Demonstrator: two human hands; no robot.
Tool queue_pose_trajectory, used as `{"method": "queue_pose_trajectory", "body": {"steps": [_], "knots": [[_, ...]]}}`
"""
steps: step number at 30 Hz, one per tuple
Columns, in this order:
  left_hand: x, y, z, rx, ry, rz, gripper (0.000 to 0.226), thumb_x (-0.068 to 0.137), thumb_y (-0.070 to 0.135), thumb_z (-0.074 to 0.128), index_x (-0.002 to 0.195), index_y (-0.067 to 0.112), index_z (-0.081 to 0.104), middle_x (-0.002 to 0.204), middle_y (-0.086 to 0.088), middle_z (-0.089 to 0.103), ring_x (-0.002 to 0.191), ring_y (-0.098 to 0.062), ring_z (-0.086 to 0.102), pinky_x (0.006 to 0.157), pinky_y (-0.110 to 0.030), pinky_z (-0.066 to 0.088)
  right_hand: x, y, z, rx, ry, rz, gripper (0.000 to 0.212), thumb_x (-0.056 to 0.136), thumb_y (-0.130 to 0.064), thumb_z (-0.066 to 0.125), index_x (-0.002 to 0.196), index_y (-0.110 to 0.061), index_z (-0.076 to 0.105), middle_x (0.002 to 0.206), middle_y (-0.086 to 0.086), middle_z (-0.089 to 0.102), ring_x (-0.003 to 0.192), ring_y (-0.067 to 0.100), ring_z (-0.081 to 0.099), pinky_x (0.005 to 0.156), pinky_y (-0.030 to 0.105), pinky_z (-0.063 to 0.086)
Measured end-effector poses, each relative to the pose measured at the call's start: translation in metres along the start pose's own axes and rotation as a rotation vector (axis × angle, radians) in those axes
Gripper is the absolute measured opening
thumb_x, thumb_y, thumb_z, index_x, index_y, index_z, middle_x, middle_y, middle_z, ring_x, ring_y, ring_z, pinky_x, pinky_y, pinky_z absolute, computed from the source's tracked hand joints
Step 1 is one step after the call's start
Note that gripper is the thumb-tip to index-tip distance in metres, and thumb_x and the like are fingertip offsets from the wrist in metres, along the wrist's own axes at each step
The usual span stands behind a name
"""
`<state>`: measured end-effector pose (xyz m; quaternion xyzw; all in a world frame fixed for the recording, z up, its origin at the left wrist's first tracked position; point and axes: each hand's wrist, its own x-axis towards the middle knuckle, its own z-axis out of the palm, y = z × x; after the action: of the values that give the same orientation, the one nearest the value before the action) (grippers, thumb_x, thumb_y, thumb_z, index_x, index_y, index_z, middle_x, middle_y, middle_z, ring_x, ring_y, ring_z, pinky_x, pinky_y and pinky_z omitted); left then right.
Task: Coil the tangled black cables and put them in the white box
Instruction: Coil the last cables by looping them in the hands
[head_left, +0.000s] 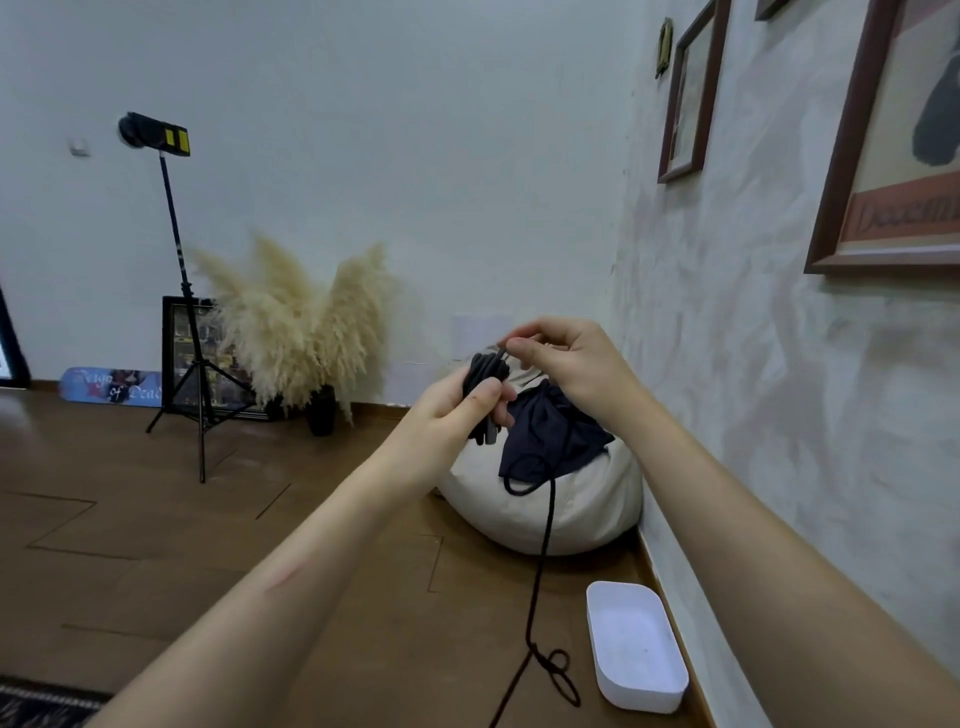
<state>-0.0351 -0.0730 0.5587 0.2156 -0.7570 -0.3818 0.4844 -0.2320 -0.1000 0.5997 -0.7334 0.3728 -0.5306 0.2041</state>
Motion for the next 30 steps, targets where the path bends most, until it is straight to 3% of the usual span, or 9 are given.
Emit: {"method": "queue_pose_trajectory", "body": {"steps": [4,8,9,11,14,18,22,27,30], "knots": [[-0.013,-0.024,0.003,-0.033,-0.078,-0.025,0.029,0.100,0.032,0.050,0.115,0.011,0.062,0.089,0.007,0.064,0.097,-0.019,0.064,0.089,-0.032,0.052,-0.028,0.022,0.016,0.059,0.051,0.061,0.010,0.097,-0.017,0.067,0.096,-0.019,0.077,0.068,-0.012,0.066,0.063,-0.001,0.056,0.062,0.012,0.042],[-0.027,-0.062,0.017,-0.157,-0.067,-0.075,0.025,0.100,0.027,0.051,0.110,0.008,0.062,0.087,0.003,0.064,0.094,-0.021,0.062,0.089,-0.035,0.052,-0.064,0.064,0.042,0.138,0.094,0.182,0.018,0.102,-0.018,0.060,0.096,-0.025,0.076,0.069,-0.006,0.064,0.064,0.019,0.048,0.057,0.023,0.040],[-0.030,-0.071,0.020,-0.176,-0.060,-0.090,0.024,0.100,0.026,0.050,0.108,0.006,0.062,0.087,0.003,0.064,0.093,-0.020,0.062,0.089,-0.034,0.052,-0.074,0.073,0.051,0.183,0.096,0.223,0.021,0.104,-0.016,0.057,0.098,-0.023,0.075,0.068,-0.005,0.063,0.062,0.019,0.048,0.055,0.023,0.039],[-0.034,-0.089,0.027,-0.196,-0.057,-0.132,0.024,0.100,0.027,0.051,0.104,0.005,0.062,0.087,0.005,0.066,0.092,-0.015,0.064,0.089,-0.033,0.050,-0.093,0.093,0.067,0.235,0.090,0.291,0.023,0.106,-0.011,0.050,0.098,-0.016,0.071,0.066,-0.013,0.063,0.058,0.004,0.054,0.054,0.014,0.040],[-0.036,-0.109,0.030,-0.229,-0.010,-0.247,0.024,0.096,0.031,0.055,0.109,0.014,0.064,0.087,0.010,0.069,0.091,-0.013,0.065,0.085,-0.033,0.050,-0.113,0.125,0.094,0.072,0.017,0.339,0.026,0.107,-0.011,0.044,0.118,-0.016,0.067,0.090,-0.014,0.070,0.079,-0.006,0.065,0.069,0.013,0.049],[-0.035,-0.125,0.023,-0.237,0.076,-0.304,0.026,0.093,0.030,0.060,0.115,0.016,0.062,0.088,0.008,0.069,0.095,-0.019,0.063,0.086,-0.038,0.050,-0.121,0.135,0.118,-0.056,-0.110,0.439,0.028,0.107,-0.011,0.039,0.099,-0.027,0.061,0.074,-0.006,0.065,0.052,-0.002,0.051,0.054,0.023,0.041],[-0.036,-0.131,0.023,-0.172,0.164,-0.312,0.011,0.107,0.018,0.053,0.115,0.018,0.060,0.094,0.003,0.067,0.093,-0.016,0.060,0.075,-0.025,0.051,-0.125,0.128,0.124,-0.045,-0.232,0.509,0.021,0.106,-0.017,0.037,0.101,-0.025,0.056,0.076,-0.001,0.069,0.053,0.006,0.053,0.055,0.028,0.042],[-0.043,-0.139,0.036,-0.071,0.258,-0.326,0.012,0.108,0.018,0.049,0.116,0.019,0.059,0.097,0.003,0.067,0.098,-0.013,0.061,0.094,-0.032,0.049,-0.130,0.119,0.118,-0.023,-0.367,0.567,0.018,0.106,-0.015,0.037,0.108,-0.012,0.054,0.080,0.005,0.068,0.062,0.017,0.050,0.054,0.026,0.041],[-0.047,-0.144,0.042,0.028,0.339,-0.349,0.011,0.107,0.019,0.050,0.114,0.020,0.059,0.108,-0.009,0.069,0.099,-0.013,0.062,0.094,-0.030,0.050,-0.136,0.115,0.120,-0.097,-0.485,0.591,0.023,0.104,-0.011,0.037,0.106,-0.006,0.059,0.077,0.004,0.069,0.062,0.016,0.050,0.058,0.026,0.043]]}}
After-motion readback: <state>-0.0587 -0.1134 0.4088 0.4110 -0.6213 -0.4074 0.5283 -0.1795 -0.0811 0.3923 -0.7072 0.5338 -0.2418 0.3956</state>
